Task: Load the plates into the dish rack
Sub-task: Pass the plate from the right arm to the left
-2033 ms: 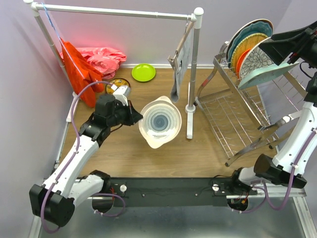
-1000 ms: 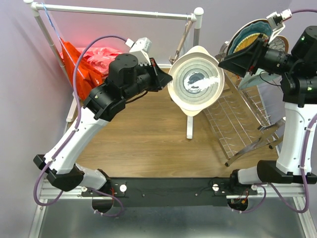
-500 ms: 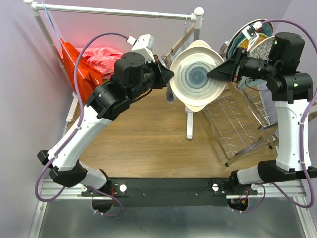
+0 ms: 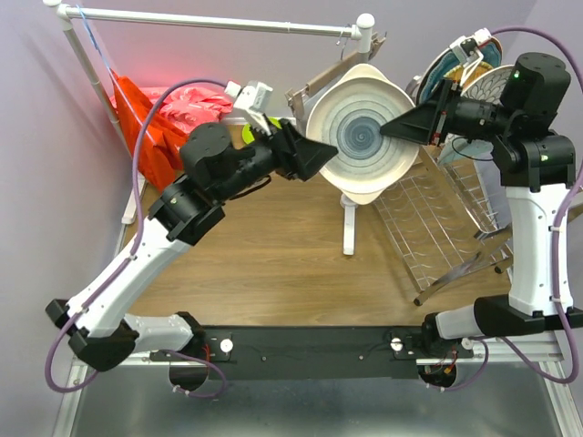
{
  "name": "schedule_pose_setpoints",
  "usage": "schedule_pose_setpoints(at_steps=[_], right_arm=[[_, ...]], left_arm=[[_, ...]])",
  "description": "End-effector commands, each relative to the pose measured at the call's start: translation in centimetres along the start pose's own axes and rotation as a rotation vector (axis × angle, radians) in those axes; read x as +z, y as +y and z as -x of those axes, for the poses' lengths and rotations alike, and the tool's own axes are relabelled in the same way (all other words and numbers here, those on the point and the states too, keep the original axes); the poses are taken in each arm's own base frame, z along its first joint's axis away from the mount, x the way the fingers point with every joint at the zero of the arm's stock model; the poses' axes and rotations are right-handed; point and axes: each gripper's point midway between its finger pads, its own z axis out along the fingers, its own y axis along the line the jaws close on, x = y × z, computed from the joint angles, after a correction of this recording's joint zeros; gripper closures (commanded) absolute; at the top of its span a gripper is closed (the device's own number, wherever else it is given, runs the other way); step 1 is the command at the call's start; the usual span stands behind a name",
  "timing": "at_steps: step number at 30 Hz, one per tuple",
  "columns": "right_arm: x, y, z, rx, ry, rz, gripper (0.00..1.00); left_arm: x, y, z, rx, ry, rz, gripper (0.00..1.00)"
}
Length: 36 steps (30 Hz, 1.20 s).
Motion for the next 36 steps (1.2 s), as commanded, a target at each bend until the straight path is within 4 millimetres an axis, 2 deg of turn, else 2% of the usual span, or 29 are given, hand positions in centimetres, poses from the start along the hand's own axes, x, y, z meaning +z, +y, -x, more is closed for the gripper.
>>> schedule_pose_setpoints(at_steps=[1,3,4,5,11,14,15,17,19,20,21,25,27,28,29,31,33,35,36], right_arm=[[-2.1,7.4,0.8,-0.172,-0.027,0.237,0.99],[-2.2,7.7,0.8,-0.19,-0.035,0.255,0.99],[-1.9,7.1,0.2,-0.167,-0.018,0.266,0.99],[-2.2,7.7,0.4,-0.177,-0.03,0.28,0.99],[-2.3,7.8,-0.6,-0.184,-0.005,0.319,1.0],[-2.3,7.7,-0.6,-0.188,-0.023,0.303,0.99],[-2.4,7.7,-0.5,-0.193,-0.03,0.297,0.99],[-2.4,7.7,-0.4,-0.209,-0.048,0.282,0.99],[-2.5,7.8,-0.3,-0.219,-0.058,0.277,0.99],[-2.5,7.7,-0.1,-0.223,-0.07,0.266,0.99],[-2.5,7.7,-0.1,-0.23,-0.074,0.262,0.99],[-2.9,8.1,0.4,-0.292,-0.114,0.24,0.99],[-3.2,8.4,0.5,-0.355,-0.135,0.23,0.81],[-3.3,8.4,0.6,-0.375,-0.143,0.224,0.6],[-3.3,8.2,0.7,-0.406,-0.161,0.206,0.54],[-3.7,8.7,0.6,-0.437,-0.182,0.193,0.47],[-3.8,8.7,0.6,-0.444,-0.19,0.186,0.52],[-3.8,8.6,0.7,-0.438,-0.193,0.18,0.98],[-3.7,8.4,0.5,-0.418,-0.187,0.18,0.99]], left_arm=[[-4.1,-4.4,0.0,0.003,0.034,-0.356,0.27],[-4.6,-5.0,-0.5,0.002,0.062,-0.412,0.27],[-4.7,-5.1,-0.7,-0.01,0.071,-0.418,0.27],[-4.8,-5.4,-0.8,-0.013,0.078,-0.435,0.27],[-5.2,-7.8,0.2,-0.059,0.061,-0.568,0.28],[-5.1,-8.5,0.5,-0.069,0.07,-0.609,0.35],[-5.2,-8.7,0.7,-0.071,0.065,-0.612,0.42],[-5.2,-8.9,1.0,-0.074,0.061,-0.608,0.49],[-4.9,-8.7,0.9,-0.073,0.067,-0.594,0.64],[-4.7,-8.5,0.9,-0.078,0.076,-0.569,0.75],[-4.4,-8.4,0.6,-0.079,0.084,-0.554,0.98],[-2.7,-6.2,0.2,0.008,0.098,-0.379,1.0],[-2.7,-5.3,0.8,0.045,0.088,-0.288,1.0],[-2.8,-5.2,1.0,0.06,0.084,-0.265,1.0],[-2.8,-4.8,1.5,0.095,0.064,-0.231,1.0],[-2.9,-4.8,2.0,0.115,0.042,-0.209,1.0],[-3.0,-5.4,2.7,0.134,0.018,-0.209,1.0],[-2.7,-6.1,2.7,0.14,0.015,-0.222,1.0],[-2.5,-6.2,2.6,0.144,0.017,-0.226,1.0]])
